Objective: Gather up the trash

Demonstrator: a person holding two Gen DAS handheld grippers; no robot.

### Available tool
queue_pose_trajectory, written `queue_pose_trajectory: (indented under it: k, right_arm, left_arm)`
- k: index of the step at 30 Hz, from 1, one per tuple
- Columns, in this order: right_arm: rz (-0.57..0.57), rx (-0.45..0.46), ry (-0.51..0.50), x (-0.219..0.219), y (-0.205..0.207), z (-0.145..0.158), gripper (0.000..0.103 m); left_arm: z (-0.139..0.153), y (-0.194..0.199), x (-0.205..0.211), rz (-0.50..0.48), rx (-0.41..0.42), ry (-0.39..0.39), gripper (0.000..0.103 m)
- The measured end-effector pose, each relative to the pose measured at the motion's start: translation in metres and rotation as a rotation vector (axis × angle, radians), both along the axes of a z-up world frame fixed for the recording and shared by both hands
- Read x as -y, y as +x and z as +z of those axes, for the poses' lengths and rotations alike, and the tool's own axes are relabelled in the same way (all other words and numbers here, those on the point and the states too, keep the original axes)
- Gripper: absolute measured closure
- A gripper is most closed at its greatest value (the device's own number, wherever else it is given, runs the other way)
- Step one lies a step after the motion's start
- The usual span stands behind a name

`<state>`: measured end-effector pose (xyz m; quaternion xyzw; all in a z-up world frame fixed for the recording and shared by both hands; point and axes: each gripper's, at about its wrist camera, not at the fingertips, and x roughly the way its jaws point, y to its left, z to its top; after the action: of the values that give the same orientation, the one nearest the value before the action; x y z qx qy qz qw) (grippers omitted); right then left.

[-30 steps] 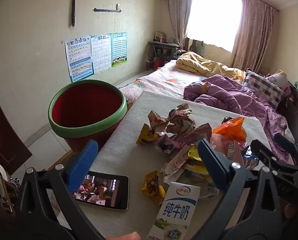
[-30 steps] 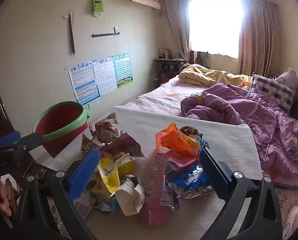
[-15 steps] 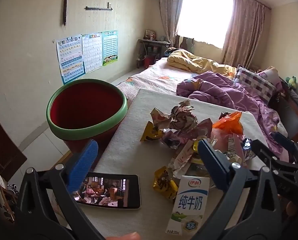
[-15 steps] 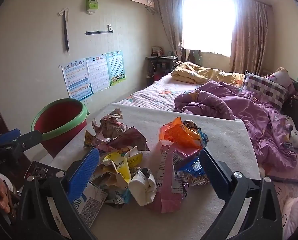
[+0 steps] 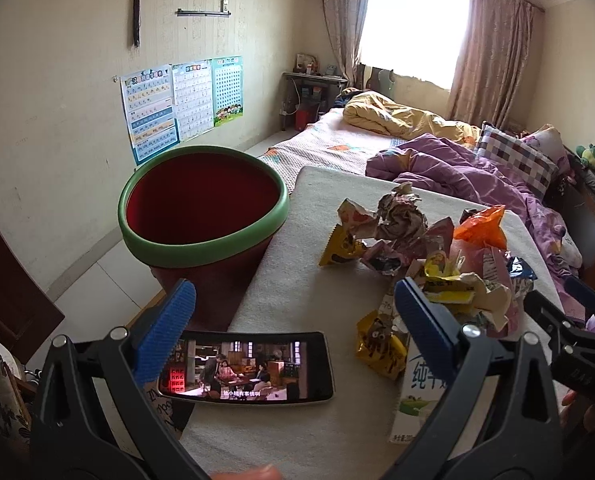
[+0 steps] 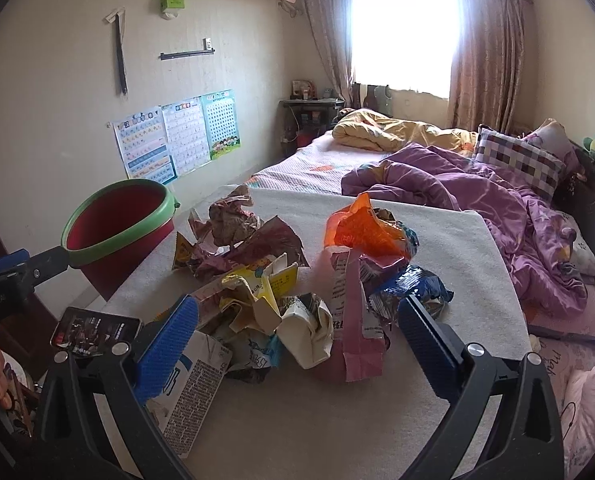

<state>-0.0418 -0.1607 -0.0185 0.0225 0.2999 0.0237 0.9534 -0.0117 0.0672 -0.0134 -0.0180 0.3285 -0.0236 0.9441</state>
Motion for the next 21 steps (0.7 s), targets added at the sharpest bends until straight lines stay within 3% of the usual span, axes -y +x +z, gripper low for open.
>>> queue_pose_trajectory:
  k: [8,21]
  right_arm:
    - [0.072,0.007,0.019,0.01,0.004,0.001,0.007]
    - [0.135,0.02,0.027,0.021,0.007,-0.001,0.007]
  left_arm:
    - [0.0,-0.01,0.007,0.079,-0.026,0.004,0.005]
    - [0.005,-0.022,0.032,0.128,-0.024,0.027,0.005]
